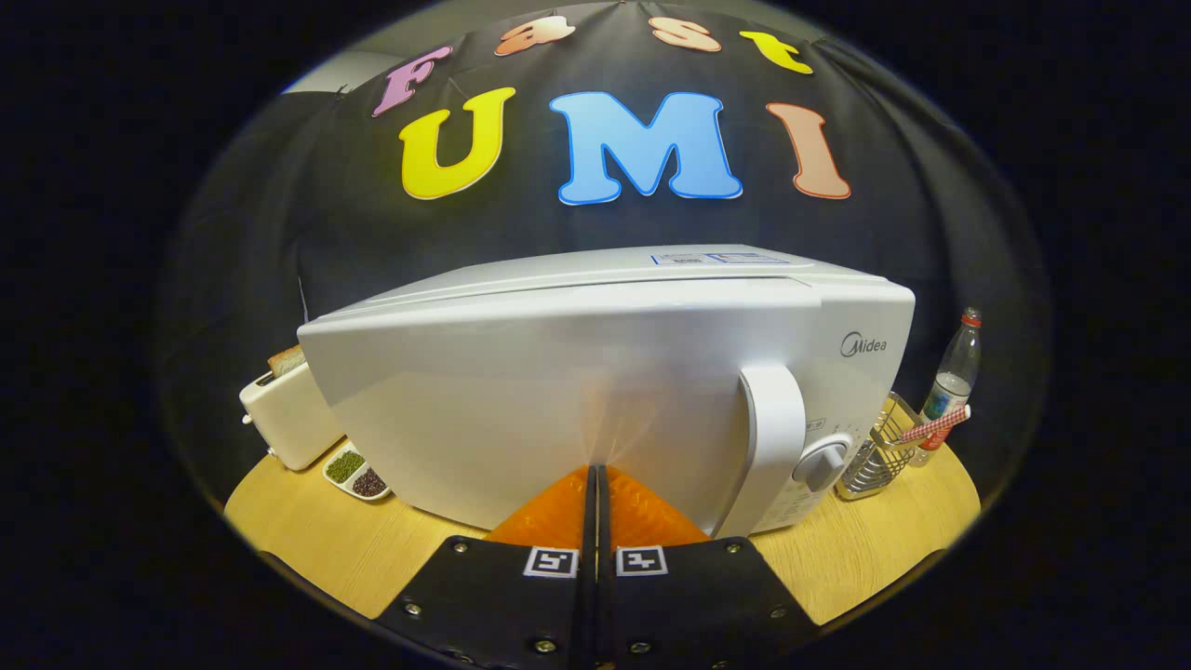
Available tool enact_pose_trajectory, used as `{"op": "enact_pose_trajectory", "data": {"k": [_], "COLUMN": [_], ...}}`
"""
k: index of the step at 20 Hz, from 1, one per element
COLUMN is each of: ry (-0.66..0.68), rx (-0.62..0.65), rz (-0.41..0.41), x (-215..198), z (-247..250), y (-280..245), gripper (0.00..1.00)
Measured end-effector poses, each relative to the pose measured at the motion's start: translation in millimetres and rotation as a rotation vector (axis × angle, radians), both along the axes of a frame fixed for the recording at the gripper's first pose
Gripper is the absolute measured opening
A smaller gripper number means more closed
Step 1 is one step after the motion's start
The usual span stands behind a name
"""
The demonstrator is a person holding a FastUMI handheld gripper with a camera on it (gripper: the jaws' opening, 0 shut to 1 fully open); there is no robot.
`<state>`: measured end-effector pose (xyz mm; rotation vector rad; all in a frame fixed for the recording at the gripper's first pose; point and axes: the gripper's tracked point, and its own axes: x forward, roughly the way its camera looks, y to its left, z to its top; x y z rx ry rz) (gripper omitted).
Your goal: Open the microwave, put the food inside, and close the microwave door.
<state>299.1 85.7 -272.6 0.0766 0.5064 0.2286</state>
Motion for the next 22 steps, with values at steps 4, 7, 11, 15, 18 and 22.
{"op": "enact_pose_trajectory", "data": {"k": [4, 7, 11, 15, 18, 22], "ry": [0.009, -0.056, -0.129, -0.190, -0.211, -0.247], "rx": [0.028, 0.022, 0.035, 0.047, 0.071, 0.055], "rz": [-0.042, -0.034, -0.010, -0.010, -0.017, -0.018], "x": [-7, -23, -55, -91, -119, -159], "z": [10, 43, 87, 125, 146, 170], "y": [1, 1, 9, 10, 12, 10], "gripper": [0.01, 0.01, 0.01, 0.01, 0.01, 0.01]}}
